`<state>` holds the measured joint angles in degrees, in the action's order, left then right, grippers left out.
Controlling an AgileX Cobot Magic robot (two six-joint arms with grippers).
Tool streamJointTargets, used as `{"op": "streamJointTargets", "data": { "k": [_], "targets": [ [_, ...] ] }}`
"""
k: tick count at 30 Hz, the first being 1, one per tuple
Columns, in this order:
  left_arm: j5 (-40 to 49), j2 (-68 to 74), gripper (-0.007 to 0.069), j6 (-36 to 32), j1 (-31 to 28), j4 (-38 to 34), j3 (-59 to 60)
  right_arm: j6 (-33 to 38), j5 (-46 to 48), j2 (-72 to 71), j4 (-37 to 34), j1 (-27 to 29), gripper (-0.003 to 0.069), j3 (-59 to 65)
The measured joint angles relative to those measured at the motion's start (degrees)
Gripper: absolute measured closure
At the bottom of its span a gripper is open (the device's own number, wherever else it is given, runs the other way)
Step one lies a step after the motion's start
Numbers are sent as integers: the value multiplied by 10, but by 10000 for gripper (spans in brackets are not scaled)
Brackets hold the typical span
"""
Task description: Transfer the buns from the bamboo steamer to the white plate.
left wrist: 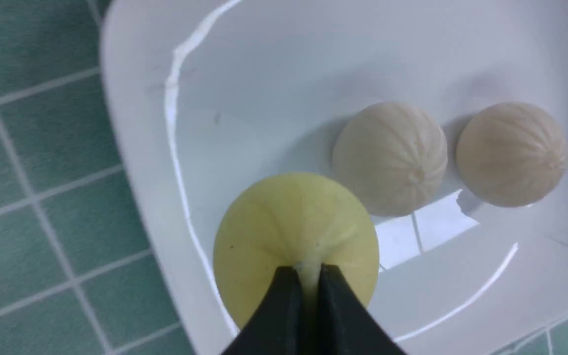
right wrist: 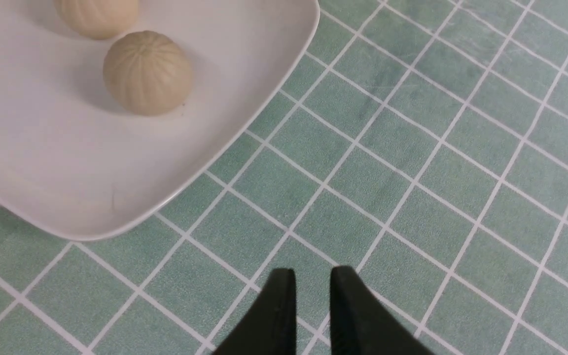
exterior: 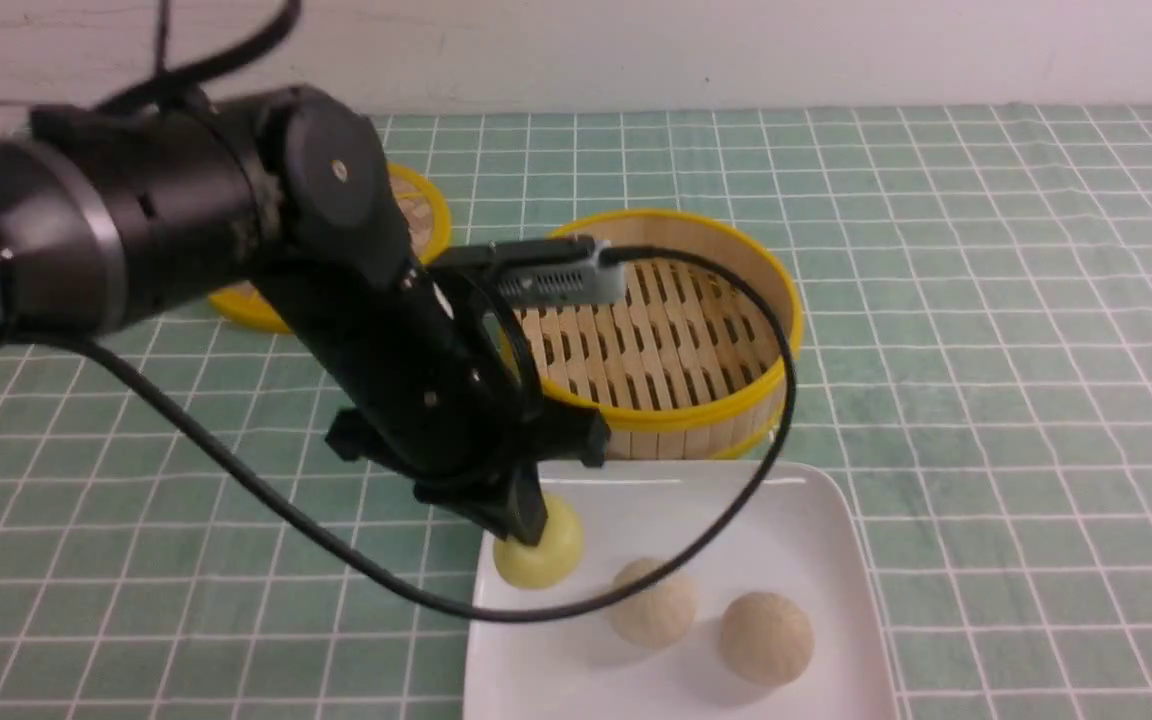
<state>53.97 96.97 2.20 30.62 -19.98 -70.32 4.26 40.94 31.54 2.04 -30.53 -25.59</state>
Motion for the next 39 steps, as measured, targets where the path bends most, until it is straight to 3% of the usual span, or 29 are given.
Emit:
{"op": "streamJointTargets", "data": {
  "k": [10, 18, 22, 27, 31, 39],
  "targets": [
    [-66, 47, 516, 15, 23, 33, 7, 0, -1, 0, 0, 0, 524, 0],
    [-71, 54, 285, 35, 23, 30, 7, 0, -1, 0, -3, 0, 520, 0],
    [-51, 54, 234, 46, 23, 31, -9, 0, 1, 0, -20, 0, 520, -1],
    [-16, 54, 246, 48, 23, 36, -60, -13, 19, -20, -24, 0, 520, -41],
    [-8, 54, 323, 48, 23, 47, -87, -48, 44, -66, -20, 0, 538, -94],
    [-8, 54, 505, 48, 23, 69, -89, -75, 82, -190, 1, 0, 669, -110]
  ]
}}
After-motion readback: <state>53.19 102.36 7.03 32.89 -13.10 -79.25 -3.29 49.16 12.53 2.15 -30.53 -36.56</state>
